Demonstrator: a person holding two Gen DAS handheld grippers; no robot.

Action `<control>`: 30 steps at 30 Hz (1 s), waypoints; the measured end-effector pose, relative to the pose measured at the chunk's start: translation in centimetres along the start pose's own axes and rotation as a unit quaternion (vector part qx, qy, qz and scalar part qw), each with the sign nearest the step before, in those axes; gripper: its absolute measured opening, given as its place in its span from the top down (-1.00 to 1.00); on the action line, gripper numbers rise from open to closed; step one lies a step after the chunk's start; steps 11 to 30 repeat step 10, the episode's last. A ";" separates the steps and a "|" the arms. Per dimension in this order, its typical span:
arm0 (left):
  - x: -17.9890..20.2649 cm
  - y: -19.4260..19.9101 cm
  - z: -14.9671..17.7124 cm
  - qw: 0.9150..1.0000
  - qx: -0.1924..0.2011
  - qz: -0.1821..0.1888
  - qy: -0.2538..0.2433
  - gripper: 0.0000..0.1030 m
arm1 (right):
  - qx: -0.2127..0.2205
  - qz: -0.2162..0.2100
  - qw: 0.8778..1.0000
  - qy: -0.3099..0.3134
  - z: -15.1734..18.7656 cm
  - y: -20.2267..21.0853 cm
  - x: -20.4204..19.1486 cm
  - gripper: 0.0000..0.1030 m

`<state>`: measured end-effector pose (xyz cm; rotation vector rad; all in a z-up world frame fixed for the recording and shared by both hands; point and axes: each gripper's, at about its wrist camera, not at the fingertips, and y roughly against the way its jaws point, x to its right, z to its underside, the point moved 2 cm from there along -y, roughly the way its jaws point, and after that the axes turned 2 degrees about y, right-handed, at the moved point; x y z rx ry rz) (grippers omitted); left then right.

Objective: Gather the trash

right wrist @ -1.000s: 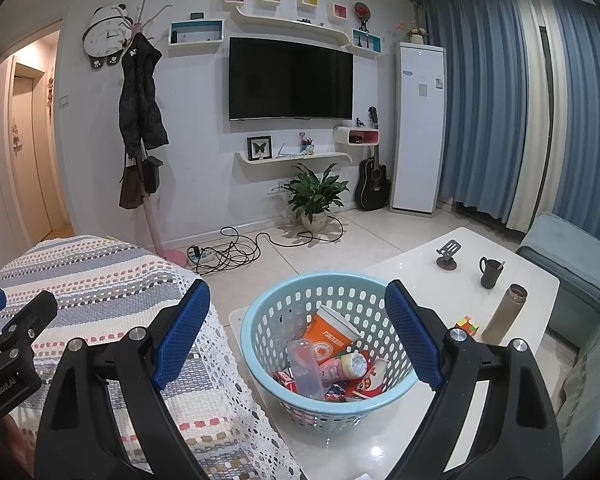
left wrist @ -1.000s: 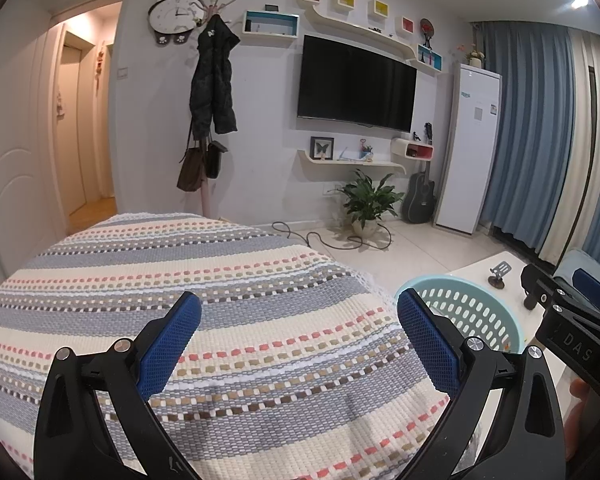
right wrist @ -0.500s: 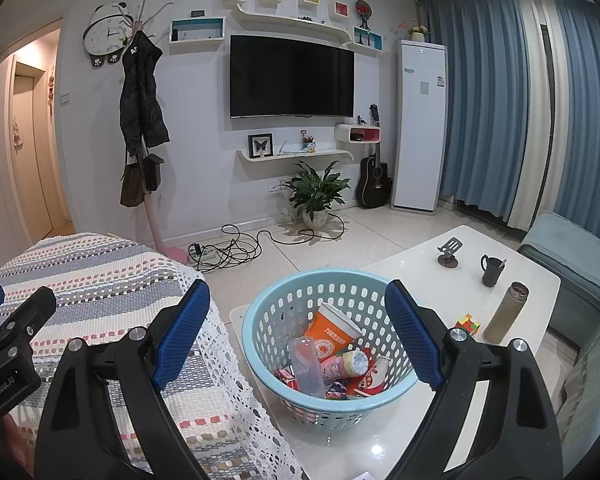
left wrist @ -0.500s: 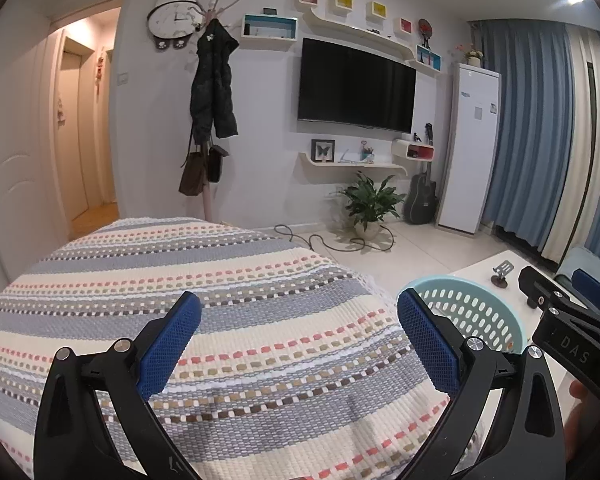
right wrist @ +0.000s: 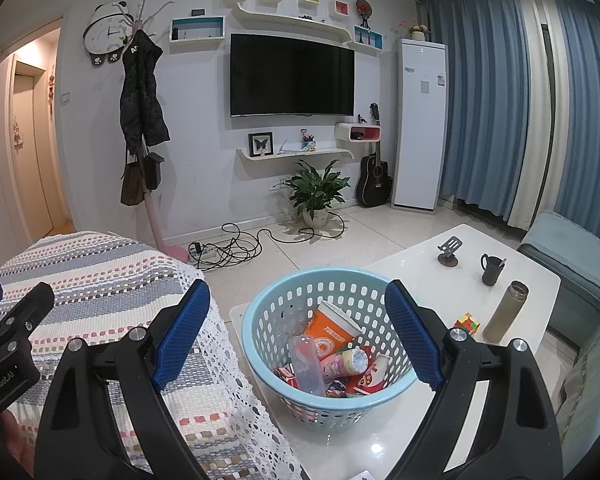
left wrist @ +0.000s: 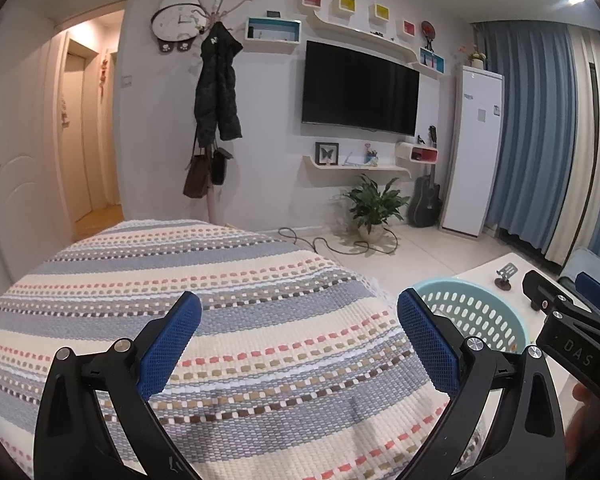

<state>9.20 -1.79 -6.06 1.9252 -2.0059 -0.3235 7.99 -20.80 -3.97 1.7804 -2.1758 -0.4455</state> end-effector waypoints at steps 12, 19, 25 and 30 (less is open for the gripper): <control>-0.2 -0.1 -0.1 1.000 -0.005 0.004 0.005 -0.85 | 0.001 0.002 1.000 -0.003 -0.1 0.3 0.4 -0.64; -0.2 -0.1 -0.1 1.000 -0.005 0.004 0.005 -0.85 | 0.001 0.002 1.000 -0.003 -0.1 0.3 0.4 -0.64; -0.2 -0.1 -0.1 1.000 -0.005 0.004 0.005 -0.85 | 0.001 0.002 1.000 -0.003 -0.1 0.3 0.4 -0.64; -0.2 -0.1 -0.1 1.000 -0.005 0.004 0.005 -0.85 | 0.001 0.002 1.000 -0.003 -0.1 0.3 0.4 -0.64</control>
